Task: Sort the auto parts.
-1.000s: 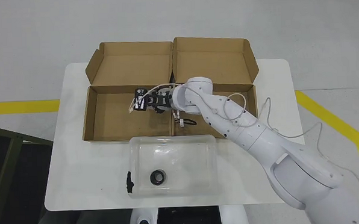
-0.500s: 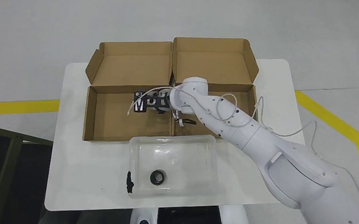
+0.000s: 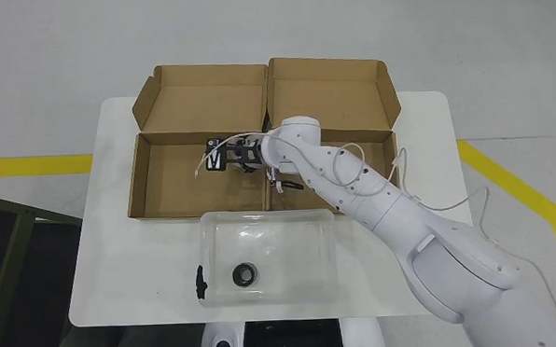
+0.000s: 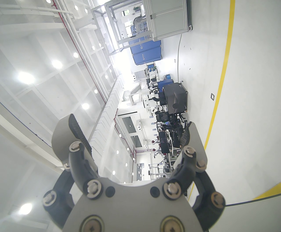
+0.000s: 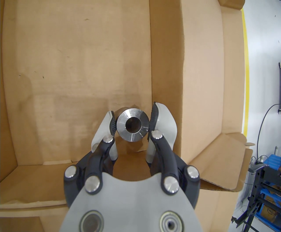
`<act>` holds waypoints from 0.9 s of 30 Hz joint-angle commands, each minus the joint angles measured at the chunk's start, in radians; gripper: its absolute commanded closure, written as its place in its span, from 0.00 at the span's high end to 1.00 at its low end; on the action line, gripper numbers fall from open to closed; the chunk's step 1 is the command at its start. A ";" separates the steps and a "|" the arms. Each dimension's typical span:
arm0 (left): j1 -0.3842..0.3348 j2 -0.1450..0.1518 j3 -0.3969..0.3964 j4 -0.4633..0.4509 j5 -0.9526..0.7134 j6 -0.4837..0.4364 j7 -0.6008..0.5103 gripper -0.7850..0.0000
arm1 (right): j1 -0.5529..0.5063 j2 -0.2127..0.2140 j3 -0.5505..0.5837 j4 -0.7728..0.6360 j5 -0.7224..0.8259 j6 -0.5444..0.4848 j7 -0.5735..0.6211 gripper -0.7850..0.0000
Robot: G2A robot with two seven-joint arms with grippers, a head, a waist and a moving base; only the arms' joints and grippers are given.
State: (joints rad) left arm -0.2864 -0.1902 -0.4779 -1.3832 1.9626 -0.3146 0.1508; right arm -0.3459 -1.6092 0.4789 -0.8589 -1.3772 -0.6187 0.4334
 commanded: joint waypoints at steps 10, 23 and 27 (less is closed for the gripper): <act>0.000 0.000 0.000 0.000 0.000 0.000 0.000 1.00 | -0.054 0.037 0.094 -0.140 0.024 -0.063 -0.026 0.33; 0.000 0.000 0.000 0.000 0.000 0.000 0.000 1.00 | -0.250 0.113 0.231 -0.497 0.085 -0.175 0.031 0.33; 0.000 0.000 0.000 0.000 0.000 0.000 0.000 1.00 | -0.329 0.140 0.276 -0.611 0.092 -0.209 0.077 0.33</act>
State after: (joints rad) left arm -0.2864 -0.1902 -0.4779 -1.3832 1.9626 -0.3146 0.1508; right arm -0.6496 -1.4773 0.7417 -1.4338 -1.2869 -0.8175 0.4978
